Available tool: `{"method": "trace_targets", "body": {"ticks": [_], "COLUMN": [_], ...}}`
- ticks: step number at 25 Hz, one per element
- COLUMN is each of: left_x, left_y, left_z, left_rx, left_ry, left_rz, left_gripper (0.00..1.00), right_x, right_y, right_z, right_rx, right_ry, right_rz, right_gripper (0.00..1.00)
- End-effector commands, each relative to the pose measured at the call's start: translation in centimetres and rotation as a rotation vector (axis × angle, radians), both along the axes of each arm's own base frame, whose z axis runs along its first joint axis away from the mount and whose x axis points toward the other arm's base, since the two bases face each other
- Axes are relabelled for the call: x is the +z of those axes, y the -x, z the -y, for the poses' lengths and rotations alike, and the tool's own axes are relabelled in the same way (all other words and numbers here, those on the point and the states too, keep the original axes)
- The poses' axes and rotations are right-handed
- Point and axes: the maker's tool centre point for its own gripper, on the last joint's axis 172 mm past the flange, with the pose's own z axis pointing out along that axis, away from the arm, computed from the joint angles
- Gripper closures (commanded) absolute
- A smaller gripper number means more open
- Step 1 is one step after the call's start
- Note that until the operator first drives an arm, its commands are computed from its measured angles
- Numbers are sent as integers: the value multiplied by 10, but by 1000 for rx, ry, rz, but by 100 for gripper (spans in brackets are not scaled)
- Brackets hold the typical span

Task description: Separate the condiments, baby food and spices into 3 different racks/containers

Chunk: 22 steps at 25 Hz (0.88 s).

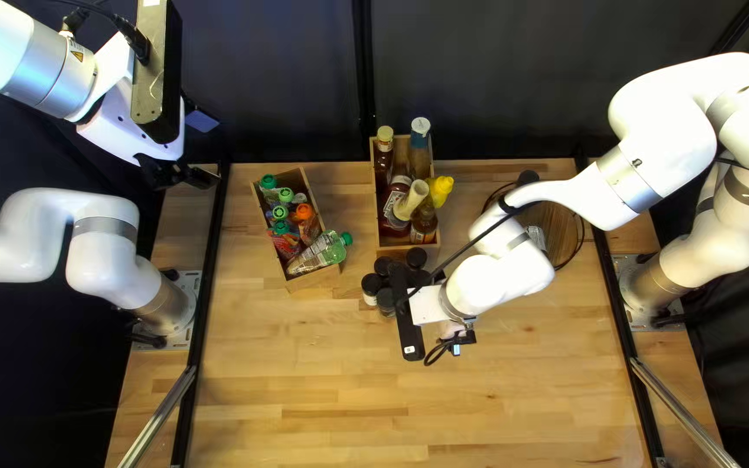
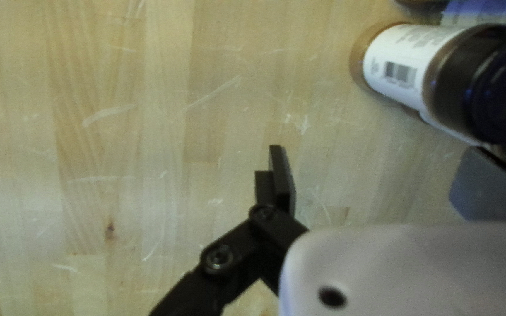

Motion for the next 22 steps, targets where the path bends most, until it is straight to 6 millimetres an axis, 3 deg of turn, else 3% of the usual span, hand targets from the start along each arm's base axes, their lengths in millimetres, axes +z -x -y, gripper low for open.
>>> {"method": "trace_targets", "body": {"ticks": [1,18,20,21,22], "left_x": [0,0,0,0,0], "left_y": [0,0,0,0,0], "left_z": [0,0,0,0,0], "left_rx": [0,0,0,0,0], "left_ry": [0,0,0,0,0], "left_rz": [0,0,0,0,0], "left_gripper": [0,0,0,0,0], "right_x": [1,10,11,12,13], "right_y": [-9,-31,-30,-29,-29], "right_z": [7,15,15,14,14], "right_rx": [7,42,42,41,40], "right_ry": [-3,-21,-21,-20,-18], "right_rz": [2,15,16,17,18], "right_gripper": [0,0,30,76,98]}}
